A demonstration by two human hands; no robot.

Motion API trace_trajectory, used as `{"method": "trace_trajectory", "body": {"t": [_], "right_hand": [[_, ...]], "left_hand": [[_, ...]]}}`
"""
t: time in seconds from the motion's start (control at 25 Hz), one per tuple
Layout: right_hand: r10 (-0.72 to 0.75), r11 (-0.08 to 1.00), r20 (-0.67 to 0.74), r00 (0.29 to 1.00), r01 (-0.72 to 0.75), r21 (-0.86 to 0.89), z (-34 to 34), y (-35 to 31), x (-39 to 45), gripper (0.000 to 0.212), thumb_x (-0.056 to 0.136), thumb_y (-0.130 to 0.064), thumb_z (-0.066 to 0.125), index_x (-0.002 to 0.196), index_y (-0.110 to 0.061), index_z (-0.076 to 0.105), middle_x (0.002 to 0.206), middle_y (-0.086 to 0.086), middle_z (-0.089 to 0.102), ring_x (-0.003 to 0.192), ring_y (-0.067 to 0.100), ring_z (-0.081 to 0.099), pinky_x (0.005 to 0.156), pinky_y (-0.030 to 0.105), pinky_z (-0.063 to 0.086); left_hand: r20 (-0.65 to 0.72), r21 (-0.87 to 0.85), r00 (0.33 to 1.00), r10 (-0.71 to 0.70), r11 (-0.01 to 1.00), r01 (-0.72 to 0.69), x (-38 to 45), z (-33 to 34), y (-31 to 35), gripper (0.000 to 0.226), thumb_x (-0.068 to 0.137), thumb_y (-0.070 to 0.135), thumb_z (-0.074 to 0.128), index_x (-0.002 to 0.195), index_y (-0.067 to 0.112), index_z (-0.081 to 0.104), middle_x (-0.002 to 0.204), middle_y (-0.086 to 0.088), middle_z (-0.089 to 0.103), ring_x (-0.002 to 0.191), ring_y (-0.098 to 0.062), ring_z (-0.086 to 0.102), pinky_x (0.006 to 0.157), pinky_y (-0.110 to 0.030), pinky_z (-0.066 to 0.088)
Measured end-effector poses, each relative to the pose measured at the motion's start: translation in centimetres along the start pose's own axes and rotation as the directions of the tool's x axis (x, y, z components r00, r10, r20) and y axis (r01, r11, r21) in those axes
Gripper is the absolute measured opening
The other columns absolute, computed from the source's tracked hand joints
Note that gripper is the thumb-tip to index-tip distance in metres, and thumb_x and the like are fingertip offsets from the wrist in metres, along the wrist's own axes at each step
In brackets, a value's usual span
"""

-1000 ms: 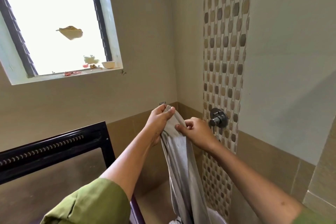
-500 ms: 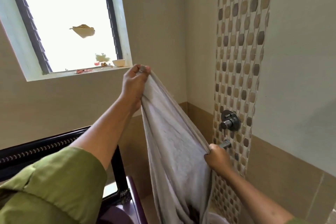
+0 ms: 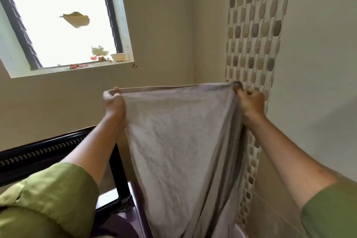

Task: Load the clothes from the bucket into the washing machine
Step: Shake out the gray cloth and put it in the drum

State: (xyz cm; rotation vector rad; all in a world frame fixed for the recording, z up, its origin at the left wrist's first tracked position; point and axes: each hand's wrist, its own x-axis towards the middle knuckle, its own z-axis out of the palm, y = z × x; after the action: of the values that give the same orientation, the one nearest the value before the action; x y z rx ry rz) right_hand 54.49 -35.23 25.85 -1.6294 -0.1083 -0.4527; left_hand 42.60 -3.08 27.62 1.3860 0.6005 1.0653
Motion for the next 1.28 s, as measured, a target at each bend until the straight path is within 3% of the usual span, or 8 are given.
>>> {"method": "trace_trajectory", "body": {"t": [0.12, 0.24, 0.48, 0.6, 0.84, 1.0, 1.16, 1.28], "right_hand": [[-0.029, 0.980, 0.194, 0.981, -0.011, 0.198, 4.3, -3.3, -3.4, 0.033, 0.089, -0.027, 0.065, 0.061, -0.015, 0.053, 0.052, -0.004, 0.048, 0.045, 0.004, 0.045, 0.046, 0.017, 0.036], [-0.162, 0.980, 0.390, 0.907, 0.100, 0.175, 6.1, -4.2, -5.9, 0.036, 0.094, -0.031, 0.059, 0.064, -0.011, 0.054, 0.048, -0.009, 0.047, 0.047, 0.005, 0.043, 0.049, 0.020, 0.038], [-0.140, 0.979, 0.775, 0.616, -0.032, 0.202, 2.8, -2.6, -4.4, 0.022, 0.094, -0.023, 0.061, 0.099, -0.003, 0.068, 0.089, 0.008, 0.067, 0.082, 0.017, 0.061, 0.072, 0.027, 0.052], [-0.177, 0.982, 0.818, 0.548, 0.042, 0.184, 2.9, -2.4, -4.5, 0.022, 0.090, -0.020, 0.066, 0.102, -0.002, 0.065, 0.092, 0.006, 0.066, 0.087, 0.014, 0.061, 0.080, 0.028, 0.052], [0.005, 0.965, 0.809, 0.588, 0.209, -0.158, 2.0, 1.4, -5.2, 0.023, 0.081, -0.016, 0.062, 0.103, -0.018, 0.058, 0.099, 0.006, 0.067, 0.083, 0.021, 0.063, 0.065, 0.027, 0.051], [0.133, 0.837, 0.783, 0.608, 0.354, -0.417, 3.9, 6.0, -7.2, 0.009, 0.087, -0.022, 0.057, 0.083, -0.017, 0.064, 0.084, 0.005, 0.068, 0.079, 0.025, 0.067, 0.071, 0.042, 0.058], [0.306, 0.603, 0.699, 0.646, 0.436, -0.668, 5.0, 11.8, -8.0, 0.016, 0.085, -0.030, 0.051, 0.080, -0.015, 0.052, 0.092, 0.005, 0.065, 0.079, 0.025, 0.062, 0.062, 0.029, 0.041], [0.356, 0.610, 0.577, 0.735, 0.285, -0.740, 3.9, 14.8, -6.7, 0.014, 0.089, -0.021, 0.047, 0.082, -0.013, 0.056, 0.096, 0.013, 0.066, 0.089, 0.031, 0.065, 0.065, 0.030, 0.044]], "left_hand": [[0.399, 0.032, 0.915, 0.057, 0.997, -0.076, -6.1, 5.2, -0.7, 0.027, 0.095, 0.029, 0.061, 0.105, 0.004, 0.059, 0.093, -0.008, 0.065, 0.086, -0.022, 0.062, 0.074, -0.032, 0.050], [0.780, 0.062, 0.626, 0.014, 0.993, -0.098, -11.1, 8.0, -0.8, 0.036, 0.091, 0.025, 0.067, 0.122, 0.010, 0.058, 0.106, -0.013, 0.071, 0.096, -0.024, 0.068, 0.086, -0.034, 0.055], [0.899, 0.234, 0.403, -0.172, 0.966, -0.108, -9.7, 7.2, -0.1, 0.025, 0.089, 0.015, 0.069, 0.110, 0.001, 0.067, 0.109, -0.018, 0.070, 0.103, -0.027, 0.067, 0.097, -0.042, 0.052], [0.877, 0.298, 0.443, -0.186, 0.934, -0.197, -10.2, 7.5, -0.1, 0.011, 0.087, 0.012, 0.069, 0.097, 0.010, 0.072, 0.100, -0.010, 0.073, 0.094, -0.019, 0.069, 0.088, -0.033, 0.055], [0.694, 0.200, 0.719, -0.039, 0.970, -0.141, -9.2, 7.4, 1.2, 0.019, 0.075, 0.031, 0.061, 0.068, 0.015, 0.069, 0.066, -0.002, 0.062, 0.064, -0.018, 0.056, 0.065, -0.034, 0.046], [0.689, 0.106, 0.723, 0.048, 0.981, -0.165, -9.6, 7.6, 2.5, 0.016, 0.076, 0.030, 0.056, 0.064, 0.021, 0.063, 0.062, -0.002, 0.055, 0.059, -0.018, 0.051, 0.061, -0.032, 0.044], [0.614, -0.027, 0.776, 0.147, 0.986, -0.166, -8.7, 7.3, 4.2, 0.012, 0.075, 0.026, 0.056, 0.070, 0.016, 0.060, 0.065, -0.008, 0.047, 0.061, -0.021, 0.044, 0.059, -0.034, 0.038], [0.499, -0.076, 0.851, 0.162, 0.987, -0.143, -6.5, 5.8, 4.9, 0.017, 0.078, 0.027, 0.060, 0.063, 0.021, 0.065, 0.057, 0.003, 0.055, 0.056, -0.014, 0.050, 0.055, -0.027, 0.043]]}}
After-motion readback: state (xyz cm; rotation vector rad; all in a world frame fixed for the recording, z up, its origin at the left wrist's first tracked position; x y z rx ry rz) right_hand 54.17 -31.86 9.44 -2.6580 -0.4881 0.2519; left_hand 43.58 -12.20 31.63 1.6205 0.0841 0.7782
